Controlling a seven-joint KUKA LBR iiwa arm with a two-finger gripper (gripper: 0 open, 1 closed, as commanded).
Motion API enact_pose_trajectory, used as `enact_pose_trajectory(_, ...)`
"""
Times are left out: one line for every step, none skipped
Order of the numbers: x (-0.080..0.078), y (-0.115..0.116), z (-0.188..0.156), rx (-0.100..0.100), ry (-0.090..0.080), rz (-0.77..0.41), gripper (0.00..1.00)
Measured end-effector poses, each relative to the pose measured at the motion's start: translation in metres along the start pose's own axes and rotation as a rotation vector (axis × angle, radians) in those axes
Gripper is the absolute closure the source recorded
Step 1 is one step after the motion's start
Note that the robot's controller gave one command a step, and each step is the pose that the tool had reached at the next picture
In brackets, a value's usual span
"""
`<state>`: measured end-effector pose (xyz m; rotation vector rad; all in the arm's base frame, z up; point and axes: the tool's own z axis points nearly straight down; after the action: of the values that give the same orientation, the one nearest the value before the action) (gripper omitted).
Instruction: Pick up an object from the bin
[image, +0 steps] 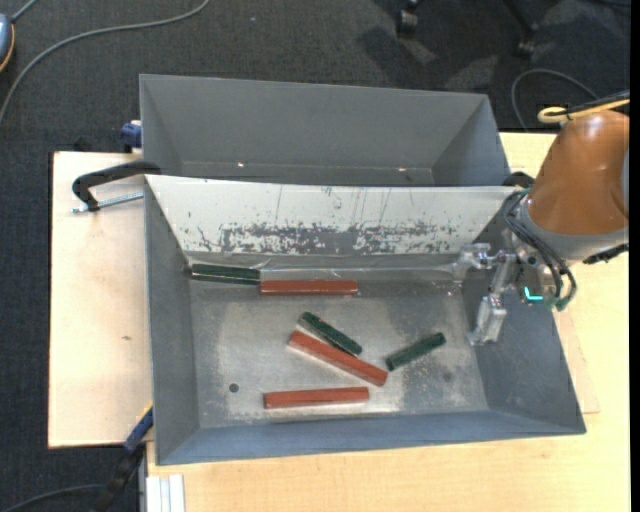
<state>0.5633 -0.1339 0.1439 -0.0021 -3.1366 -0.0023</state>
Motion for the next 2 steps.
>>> enact_pose_trajectory(-0.020, 0.048, 0.075, -0.003, -0.002, 0.162, 0.00)
enact_pose_trajectory(0.058, 0.111, 0.074, -0.002, 0.000, -0.002, 0.00)
